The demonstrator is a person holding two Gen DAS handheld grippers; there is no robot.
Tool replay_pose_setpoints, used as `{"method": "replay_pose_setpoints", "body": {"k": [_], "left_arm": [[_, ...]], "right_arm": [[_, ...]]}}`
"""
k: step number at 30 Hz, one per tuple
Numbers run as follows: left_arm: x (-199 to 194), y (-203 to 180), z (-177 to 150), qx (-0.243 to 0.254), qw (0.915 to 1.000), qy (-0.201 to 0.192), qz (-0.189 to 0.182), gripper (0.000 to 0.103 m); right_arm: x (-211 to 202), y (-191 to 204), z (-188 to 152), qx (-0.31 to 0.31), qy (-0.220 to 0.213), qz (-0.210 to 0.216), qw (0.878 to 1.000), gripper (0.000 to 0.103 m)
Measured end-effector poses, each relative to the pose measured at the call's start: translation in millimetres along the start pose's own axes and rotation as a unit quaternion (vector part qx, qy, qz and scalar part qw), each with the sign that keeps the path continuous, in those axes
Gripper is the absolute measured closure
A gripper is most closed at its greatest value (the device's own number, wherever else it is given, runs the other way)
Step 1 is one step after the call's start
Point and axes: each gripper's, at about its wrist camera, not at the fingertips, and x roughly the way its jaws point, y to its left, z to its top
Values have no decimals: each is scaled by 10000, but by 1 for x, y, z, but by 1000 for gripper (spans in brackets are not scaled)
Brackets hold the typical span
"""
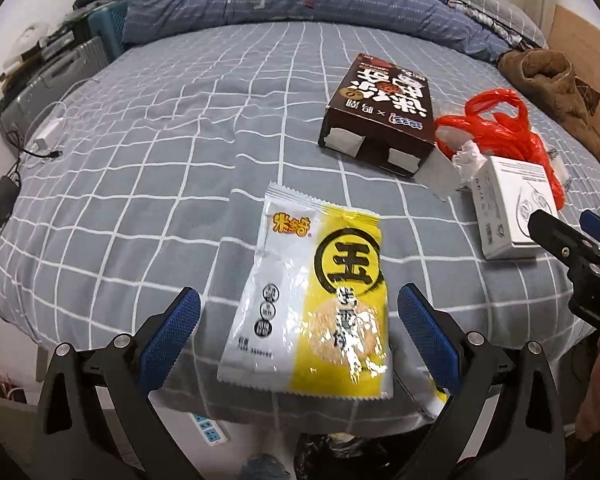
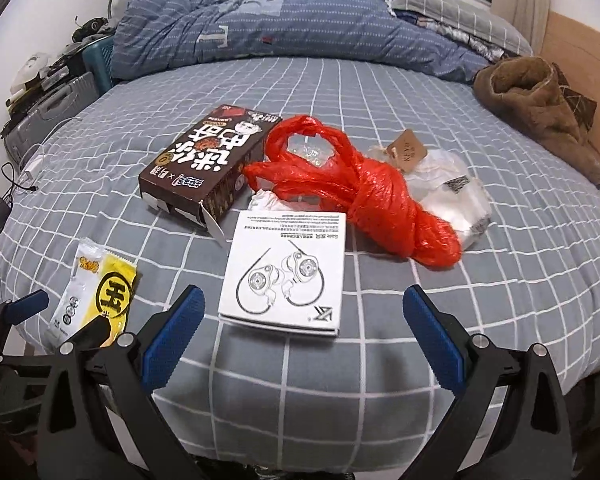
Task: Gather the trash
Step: 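Grasp the yellow snack wrapper with the left gripper while the right gripper grasps the white earphone box, then carry the wrapper with the left gripper while the right gripper carries the box toward the bin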
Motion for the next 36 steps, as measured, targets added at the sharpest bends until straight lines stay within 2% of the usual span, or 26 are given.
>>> {"method": "replay_pose_setpoints", "body": {"k": [13,15,20,25,29,36], "left_arm": [[24,-6,8,78,9996,271,-34,8],[28,-6,8,47,9994,349,-11,13],[27,-4,9,-6,9994,349,-6,32],[23,-2,11,-80,9995,298,-65,48],[18,0,12,-105,9996,251,-58,54],[1,-2,16,-131,9998,69,-107,57]], "right_arm": [[35,7,7,132,398,33,9991,8],[39,7,6,149,461,49,9988,9],[48,6,5,133,687,87,9975,29],[46,6,2,124,657,116,9977,31],[40,4,3,154,583,146,9981,31],[21,4,6,98,379,178,9991,31]]}}
